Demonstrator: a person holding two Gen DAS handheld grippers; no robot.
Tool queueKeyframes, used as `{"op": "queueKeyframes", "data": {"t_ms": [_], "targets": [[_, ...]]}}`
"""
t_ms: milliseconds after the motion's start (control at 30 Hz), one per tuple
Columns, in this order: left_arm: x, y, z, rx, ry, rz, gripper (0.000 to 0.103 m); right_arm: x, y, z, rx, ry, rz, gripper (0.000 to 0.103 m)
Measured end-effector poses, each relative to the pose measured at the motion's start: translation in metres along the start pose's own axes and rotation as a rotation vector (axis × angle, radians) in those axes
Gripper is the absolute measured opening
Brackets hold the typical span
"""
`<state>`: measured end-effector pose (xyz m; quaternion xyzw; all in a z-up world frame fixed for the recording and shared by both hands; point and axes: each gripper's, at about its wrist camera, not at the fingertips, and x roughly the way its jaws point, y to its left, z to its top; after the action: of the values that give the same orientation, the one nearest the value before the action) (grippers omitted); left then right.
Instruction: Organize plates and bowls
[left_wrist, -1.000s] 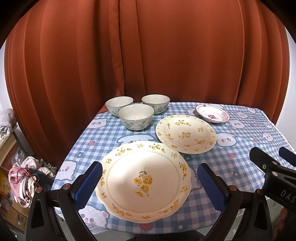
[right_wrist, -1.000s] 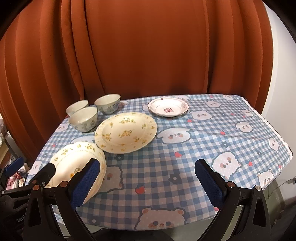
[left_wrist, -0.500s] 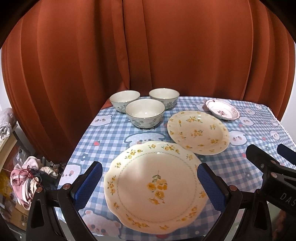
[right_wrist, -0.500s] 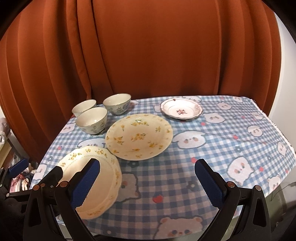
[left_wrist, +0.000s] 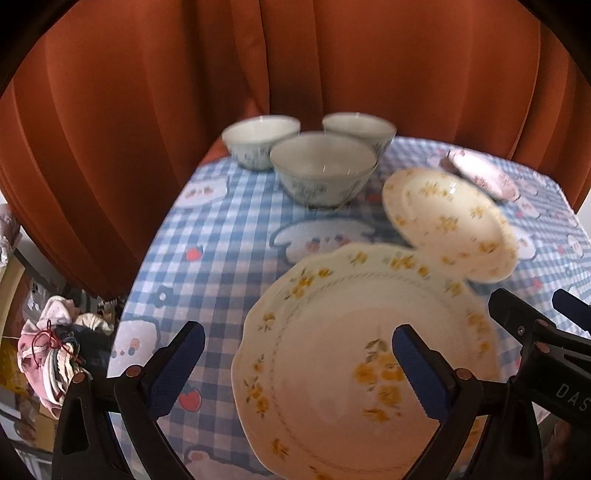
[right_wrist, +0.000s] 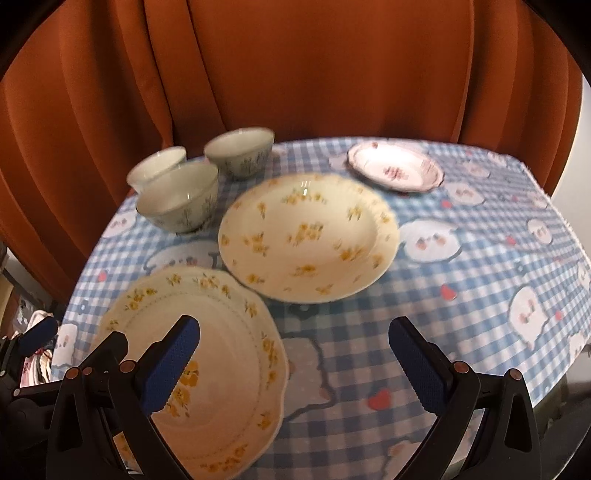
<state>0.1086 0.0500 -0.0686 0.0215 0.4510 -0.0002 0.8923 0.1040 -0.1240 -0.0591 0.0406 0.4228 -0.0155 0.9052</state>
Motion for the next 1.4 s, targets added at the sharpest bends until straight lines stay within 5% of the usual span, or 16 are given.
{"op": "queueKeyframes", "data": {"t_ms": [400,733,933,1400], "targets": [[0.055,0.012,-0.008,0.013,0.187,-0.052,0.092,0.059,0.019,-0.015,0.027,0.193,-0.014,0.09],[0.055,0.006,-0.003,0.075,0.2,-0.095,0.08,0.073,0.026,-0.016,0.068,0.262,0.056,0.071],[0.056,0.011,0.001,0.065,0.242,-0.135,0.079,0.072,0.033,-0.012,0.061,0.279,0.022,0.072],[0.029,0.006,0.012,0.086,0.208,-0.16,0.079,0.045,0.033,-0.002,0.049,0.278,-0.011,0.072]]}}
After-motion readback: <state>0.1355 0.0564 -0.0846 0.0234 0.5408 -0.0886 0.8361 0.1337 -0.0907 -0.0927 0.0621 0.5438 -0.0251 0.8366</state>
